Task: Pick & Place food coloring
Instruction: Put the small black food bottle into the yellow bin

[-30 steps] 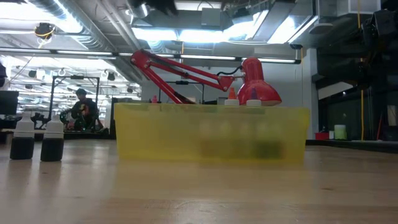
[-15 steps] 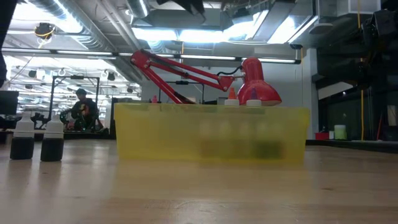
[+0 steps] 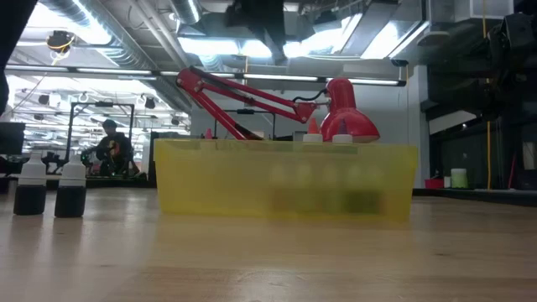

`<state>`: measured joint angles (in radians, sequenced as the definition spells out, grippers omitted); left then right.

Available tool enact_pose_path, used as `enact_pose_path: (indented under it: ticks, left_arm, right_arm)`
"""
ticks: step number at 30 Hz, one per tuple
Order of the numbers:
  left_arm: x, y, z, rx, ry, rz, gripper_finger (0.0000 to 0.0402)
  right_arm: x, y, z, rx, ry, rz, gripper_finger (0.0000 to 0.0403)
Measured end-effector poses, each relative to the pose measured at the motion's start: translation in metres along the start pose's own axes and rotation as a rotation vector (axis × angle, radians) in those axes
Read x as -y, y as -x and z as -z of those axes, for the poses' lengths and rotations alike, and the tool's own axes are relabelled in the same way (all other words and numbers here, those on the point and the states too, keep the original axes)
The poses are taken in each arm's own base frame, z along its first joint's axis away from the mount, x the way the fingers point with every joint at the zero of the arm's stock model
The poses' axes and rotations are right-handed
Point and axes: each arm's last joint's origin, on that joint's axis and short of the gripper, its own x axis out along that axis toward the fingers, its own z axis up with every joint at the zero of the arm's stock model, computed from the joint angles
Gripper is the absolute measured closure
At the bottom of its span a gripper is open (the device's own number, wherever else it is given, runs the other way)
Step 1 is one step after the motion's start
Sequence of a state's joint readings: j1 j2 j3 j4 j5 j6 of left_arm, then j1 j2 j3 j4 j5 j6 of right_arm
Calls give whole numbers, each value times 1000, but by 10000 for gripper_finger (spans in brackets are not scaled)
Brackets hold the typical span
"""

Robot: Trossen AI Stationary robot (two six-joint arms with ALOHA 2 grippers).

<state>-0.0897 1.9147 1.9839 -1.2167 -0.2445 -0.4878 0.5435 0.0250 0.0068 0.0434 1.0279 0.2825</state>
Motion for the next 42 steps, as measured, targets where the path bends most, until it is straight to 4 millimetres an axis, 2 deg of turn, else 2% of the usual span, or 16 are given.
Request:
enact_pose_path:
  ticks: [10, 18, 24, 28, 38, 42]
  left_arm:
    - [24, -41, 13, -127, -10, -20, 338]
    - [34, -66, 42, -232, 13, -60, 338]
    - [43, -84, 58, -243, 35, -43, 338]
    - [48, -90, 65, -236, 49, -27, 338]
    - [63, -123, 78, -288, 17, -71, 338]
    - [63, -126, 78, -281, 16, -78, 338]
  right_arm:
    - [0, 0, 0, 0, 0, 0, 56]
    - [0, 0, 0, 0, 1, 0, 56]
    - [0, 0, 0, 0, 0, 0, 56]
    - [0, 0, 0, 0, 1, 0, 56]
    - [0, 0, 0, 0, 0, 0, 56]
    - [0, 0, 0, 0, 2, 0, 56]
